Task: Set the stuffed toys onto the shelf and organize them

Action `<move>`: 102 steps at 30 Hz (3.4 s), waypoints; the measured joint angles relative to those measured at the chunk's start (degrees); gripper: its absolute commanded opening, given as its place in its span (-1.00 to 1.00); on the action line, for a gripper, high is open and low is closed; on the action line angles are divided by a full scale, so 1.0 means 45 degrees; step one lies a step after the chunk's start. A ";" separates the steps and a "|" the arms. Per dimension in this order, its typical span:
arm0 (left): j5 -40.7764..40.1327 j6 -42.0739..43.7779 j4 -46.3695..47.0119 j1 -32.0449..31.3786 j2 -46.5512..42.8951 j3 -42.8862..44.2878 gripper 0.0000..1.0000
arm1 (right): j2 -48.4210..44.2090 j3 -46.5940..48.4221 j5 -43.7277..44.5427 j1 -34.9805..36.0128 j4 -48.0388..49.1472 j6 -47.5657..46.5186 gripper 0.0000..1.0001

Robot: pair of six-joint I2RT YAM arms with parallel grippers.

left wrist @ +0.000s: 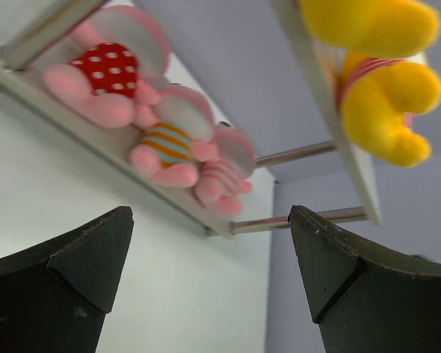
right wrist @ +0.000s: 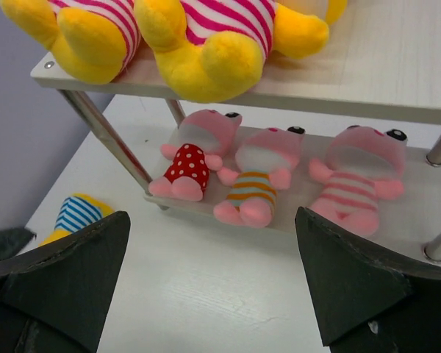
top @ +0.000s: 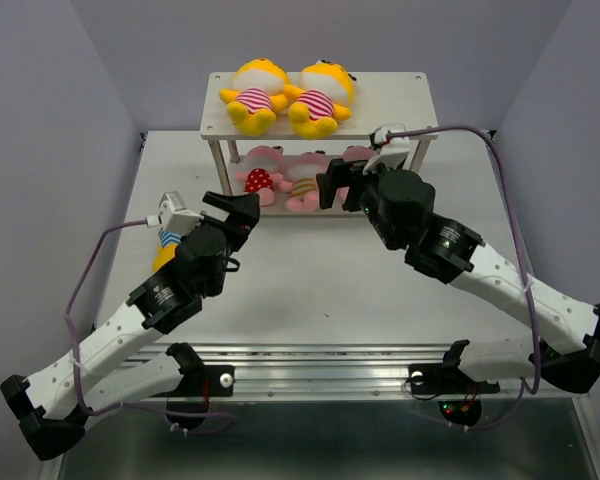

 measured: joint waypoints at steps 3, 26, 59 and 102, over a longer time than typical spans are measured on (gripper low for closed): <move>-0.0447 -0.0641 -0.1773 0.0034 -0.1117 -0.1054 0.98 | 0.1234 0.0874 -0.1030 -0.0777 0.0189 0.0015 0.92; -0.0505 -0.2302 -0.4386 0.0544 -0.2594 -0.3021 0.98 | 0.3672 0.2744 -0.3036 -0.3128 0.1253 -0.0083 0.56; 0.2302 -0.0695 -0.3963 0.5085 -0.1112 -0.3249 0.98 | 0.4007 0.2880 -0.3376 -0.3832 0.1375 -0.0359 0.91; 0.2919 0.0107 -0.4099 1.0647 0.4556 -0.2739 -0.99 | -0.2157 -0.1462 -0.4668 -0.3832 0.1035 -0.1758 1.00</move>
